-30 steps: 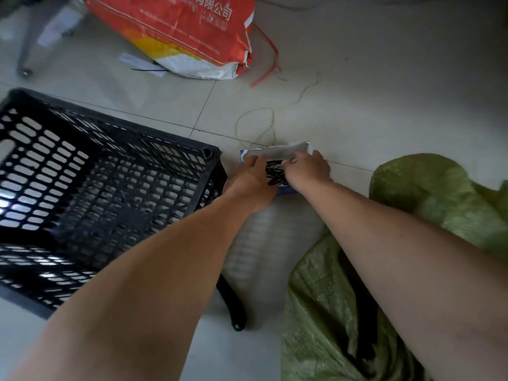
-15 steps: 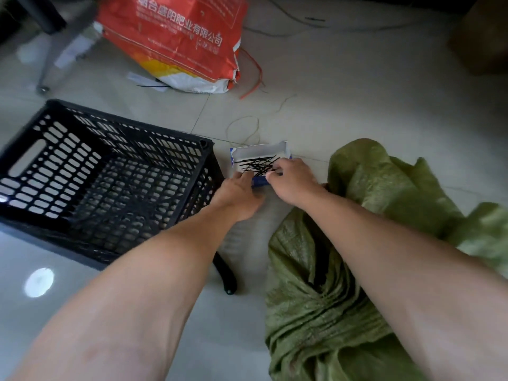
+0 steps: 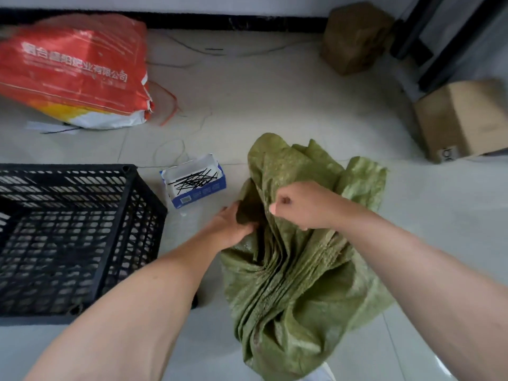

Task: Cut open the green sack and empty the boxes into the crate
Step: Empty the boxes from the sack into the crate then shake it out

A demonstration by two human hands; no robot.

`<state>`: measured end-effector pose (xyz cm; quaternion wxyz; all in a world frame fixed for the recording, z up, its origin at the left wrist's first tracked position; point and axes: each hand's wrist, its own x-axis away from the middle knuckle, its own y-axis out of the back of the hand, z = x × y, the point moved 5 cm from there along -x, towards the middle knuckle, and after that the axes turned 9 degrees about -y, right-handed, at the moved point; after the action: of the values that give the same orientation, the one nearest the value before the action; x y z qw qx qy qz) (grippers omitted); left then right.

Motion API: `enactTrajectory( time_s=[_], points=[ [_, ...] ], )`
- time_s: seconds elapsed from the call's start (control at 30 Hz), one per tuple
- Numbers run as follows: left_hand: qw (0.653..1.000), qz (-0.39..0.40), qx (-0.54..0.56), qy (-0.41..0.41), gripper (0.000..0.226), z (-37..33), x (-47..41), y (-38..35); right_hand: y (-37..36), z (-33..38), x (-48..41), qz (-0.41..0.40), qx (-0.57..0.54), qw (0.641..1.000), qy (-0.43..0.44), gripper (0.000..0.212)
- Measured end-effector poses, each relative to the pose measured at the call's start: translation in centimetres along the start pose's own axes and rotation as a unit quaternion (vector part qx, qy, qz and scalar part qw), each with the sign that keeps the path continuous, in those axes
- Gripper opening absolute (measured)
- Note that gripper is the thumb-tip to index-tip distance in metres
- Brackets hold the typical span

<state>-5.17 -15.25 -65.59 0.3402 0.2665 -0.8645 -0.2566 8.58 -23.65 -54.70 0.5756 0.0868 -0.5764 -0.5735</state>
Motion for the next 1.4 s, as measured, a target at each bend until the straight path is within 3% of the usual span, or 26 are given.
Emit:
enactTrajectory(
  time_s=[0.07, 0.13, 0.27, 0.47, 0.67, 0.73, 0.8, 0.97, 1.13, 1.4],
  points=[
    [1.0, -0.012, -0.024, -0.001, 0.067, -0.7, 0.2, -0.4, -0.8, -2.6, 2.3, 0.151, 0.021, 0.985, -0.082, 0.042],
    [0.999, -0.015, -0.042, -0.002, 0.061, -1.5, 0.2, -0.6, -1.2, -5.0, 4.2, 0.224, 0.072, 0.956, -0.174, 0.058],
    [0.998, -0.009, -0.059, -0.002, 0.049, -2.1, 0.1, -1.1, -1.6, -6.9, 5.1, 0.177, 0.063, 0.953, -0.237, 0.093],
    [0.999, -0.037, 0.004, 0.031, 0.04, -2.1, 1.3, 0.0, -2.9, -3.9, 2.8, 0.113, -0.062, 0.979, -0.157, 0.112],
    [0.959, -0.057, 0.264, 0.086, 0.019, -1.3, 2.6, 1.7, -6.4, 1.2, -0.4, 0.066, -0.077, 0.993, -0.057, 0.138],
    [0.949, -0.037, 0.3, 0.086, 0.018, -1.5, 2.7, 1.9, -7.6, 2.2, -1.4, 0.006, -0.12, 0.992, -0.043, 0.132],
    [0.942, -0.027, 0.326, 0.076, 0.021, -1.8, 2.8, 2.0, -8.1, 2.5, -1.9, -0.056, -0.197, 0.978, -0.033, 0.114],
    [0.93, -0.035, 0.357, 0.074, 0.02, -2.2, 3.0, 2.8, -7.8, 1.6, -0.9, -0.103, -0.329, 0.938, -0.045, 0.062],
    [0.931, -0.019, 0.356, 0.08, 0.027, -4.2, 5.4, 5.6, -3.4, 1.0, 2.6, -0.122, -0.381, 0.91, -0.107, 0.051],
    [0.929, -0.064, 0.329, 0.155, 0.013, -8.8, 12.4, 12.7, 9.8, 3.3, 12.0, -0.154, -0.413, 0.893, -0.095, 0.047]
  ],
)
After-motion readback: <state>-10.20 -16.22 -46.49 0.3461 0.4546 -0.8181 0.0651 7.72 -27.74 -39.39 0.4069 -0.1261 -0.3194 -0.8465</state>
